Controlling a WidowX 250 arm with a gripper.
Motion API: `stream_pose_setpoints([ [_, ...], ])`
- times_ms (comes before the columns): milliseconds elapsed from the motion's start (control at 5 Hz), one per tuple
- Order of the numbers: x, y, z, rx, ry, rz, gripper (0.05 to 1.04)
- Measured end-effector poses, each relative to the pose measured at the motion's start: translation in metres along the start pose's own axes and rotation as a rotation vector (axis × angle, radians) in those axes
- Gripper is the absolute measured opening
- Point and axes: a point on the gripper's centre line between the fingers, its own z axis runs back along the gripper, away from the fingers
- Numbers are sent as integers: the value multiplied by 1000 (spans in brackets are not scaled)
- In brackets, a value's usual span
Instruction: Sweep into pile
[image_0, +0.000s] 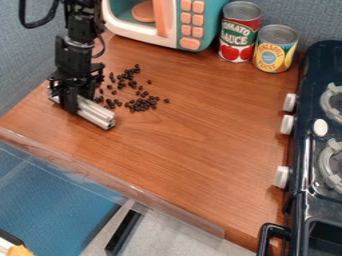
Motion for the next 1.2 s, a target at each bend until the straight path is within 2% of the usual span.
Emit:
stream_pose_setpoints([
  [800,-4,-33,6,2,2,32,394],
  [1200,-14,-54,13,-23,24,45,394],
])
